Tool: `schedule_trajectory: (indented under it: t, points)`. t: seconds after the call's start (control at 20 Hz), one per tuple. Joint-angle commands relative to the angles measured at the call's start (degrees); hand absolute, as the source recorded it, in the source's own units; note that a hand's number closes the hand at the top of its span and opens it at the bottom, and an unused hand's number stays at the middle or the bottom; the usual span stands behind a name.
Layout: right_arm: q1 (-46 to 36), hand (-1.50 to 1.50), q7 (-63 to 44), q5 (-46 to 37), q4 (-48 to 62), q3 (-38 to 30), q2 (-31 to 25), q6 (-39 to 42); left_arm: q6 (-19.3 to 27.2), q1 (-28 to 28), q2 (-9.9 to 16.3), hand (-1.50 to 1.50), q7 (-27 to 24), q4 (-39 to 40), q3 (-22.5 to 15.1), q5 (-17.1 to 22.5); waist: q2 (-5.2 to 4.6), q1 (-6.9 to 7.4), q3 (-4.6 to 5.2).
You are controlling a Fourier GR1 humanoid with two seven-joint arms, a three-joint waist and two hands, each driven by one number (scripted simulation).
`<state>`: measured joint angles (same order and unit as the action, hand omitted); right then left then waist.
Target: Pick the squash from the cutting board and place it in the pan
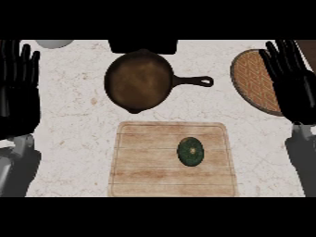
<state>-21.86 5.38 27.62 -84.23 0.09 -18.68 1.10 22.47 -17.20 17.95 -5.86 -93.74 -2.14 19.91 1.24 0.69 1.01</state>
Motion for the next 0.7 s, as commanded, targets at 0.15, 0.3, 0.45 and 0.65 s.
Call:
schedule_trajectory:
  t: [0.15,0.3,0.45,0.65]
  points:
    - [5.28,1.50,1.95,-9.11,2.72,12.75,1.62,6.45,-3.99,4.27,4.45,0.00,3.02,4.99,-3.01,-3.76,-1.70,-0.21,-1.01]
    - [8.66,1.50,3.07,-18.88,6.45,18.17,0.92,2.89,-6.24,5.81,5.74,0.00,6.98,7.84,-6.17,-4.72,-1.79,-0.34,-1.00]
    - [16.61,-1.50,12.97,-29.08,-0.74,14.33,-1.64,-11.43,-5.50,7.84,6.78,0.00,7.06,7.73,-4.60,-4.71,-0.53,-3.72,-0.97]
    - [25.84,-1.50,17.31,-35.70,-8.80,12.72,-6.15,-18.64,-7.18,8.77,6.65,0.00,5.49,9.75,-3.70,-3.78,-0.55,-4.33,-0.86]
